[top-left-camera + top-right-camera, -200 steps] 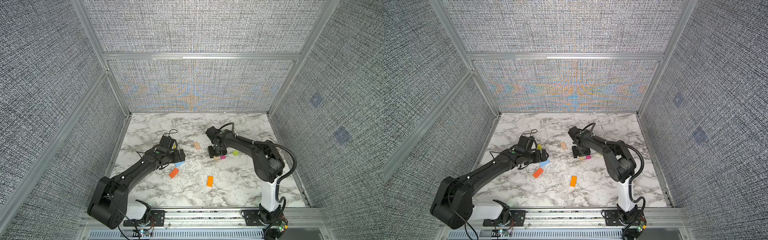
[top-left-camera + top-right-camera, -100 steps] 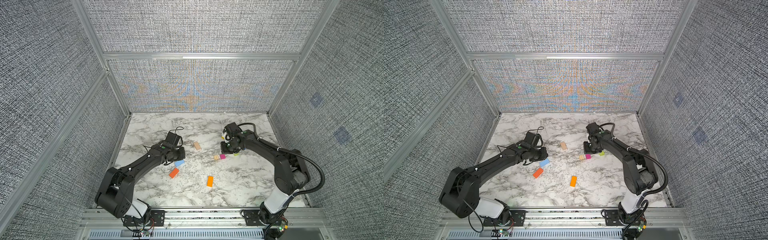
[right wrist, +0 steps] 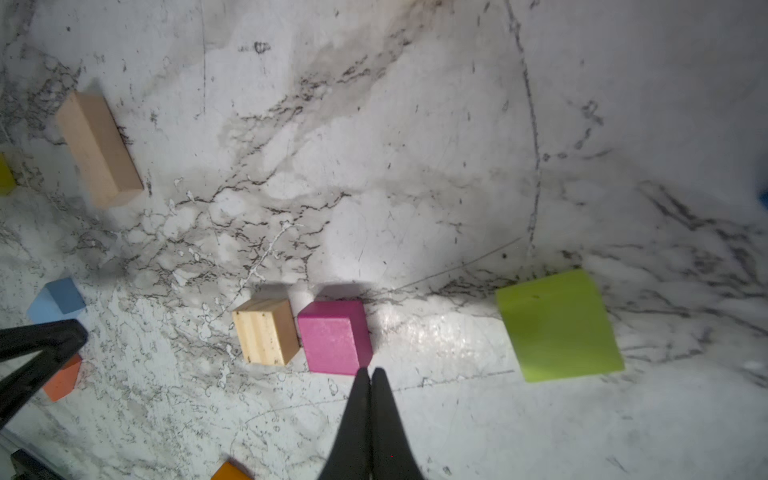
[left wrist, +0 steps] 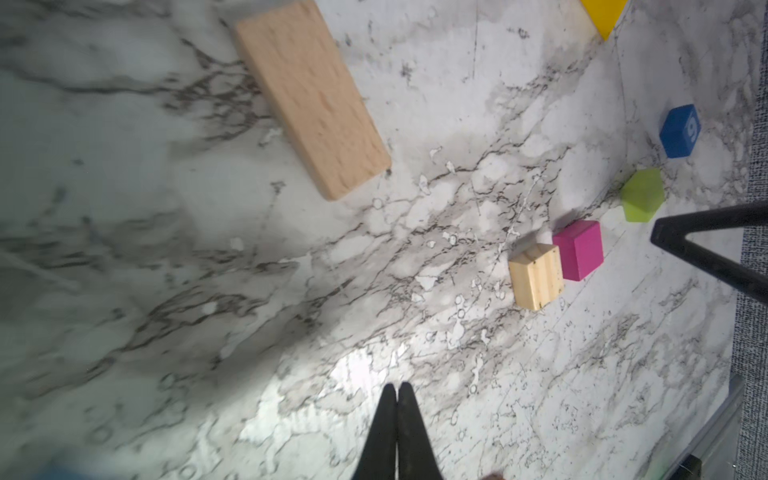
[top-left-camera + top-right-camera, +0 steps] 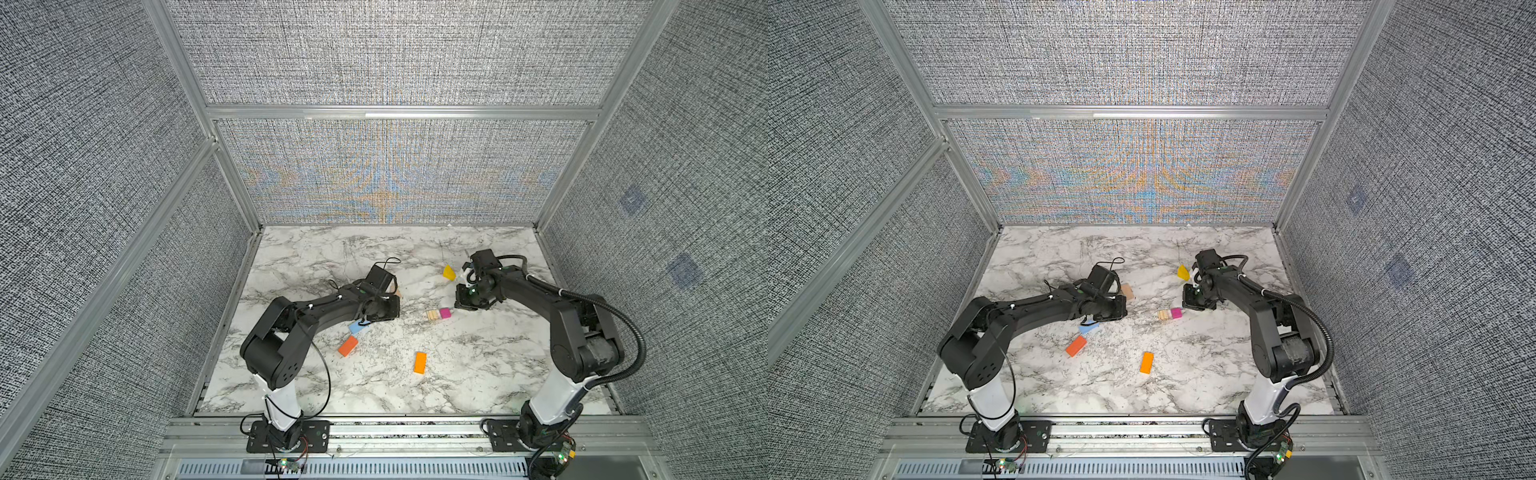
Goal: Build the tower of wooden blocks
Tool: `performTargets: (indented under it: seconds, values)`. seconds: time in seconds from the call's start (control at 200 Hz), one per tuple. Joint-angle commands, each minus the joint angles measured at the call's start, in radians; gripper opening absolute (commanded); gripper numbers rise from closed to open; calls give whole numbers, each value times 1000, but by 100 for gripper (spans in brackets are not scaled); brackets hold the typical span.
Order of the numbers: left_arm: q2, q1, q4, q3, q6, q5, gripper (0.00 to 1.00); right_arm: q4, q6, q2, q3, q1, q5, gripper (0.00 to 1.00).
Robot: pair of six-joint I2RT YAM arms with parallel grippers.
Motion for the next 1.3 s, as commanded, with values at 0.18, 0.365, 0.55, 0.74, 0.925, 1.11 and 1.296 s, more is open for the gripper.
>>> performTargets:
  seconds: [0.18,0.365,0.55,0.74,0.925,1.11,1.296]
  values:
    - [60,-44,110,23,-52,25,0,19,-11,47,4,0,-24,0]
    - [98,-63,153,36,-76,26,0,15,-10,75,9,-1,-24,0]
    - [148,-82,161,74,-87,34,0,16,-11,87,9,-1,-26,0]
    - [196,-94,159,112,-87,41,0,18,-7,102,8,0,-28,0]
    - [214,-106,160,131,-91,45,0,24,-7,108,7,0,-37,0]
    - [230,-118,159,140,-95,40,0,27,-7,111,7,5,-46,0]
    - [242,-125,155,158,-97,41,0,28,-11,110,7,16,-57,0]
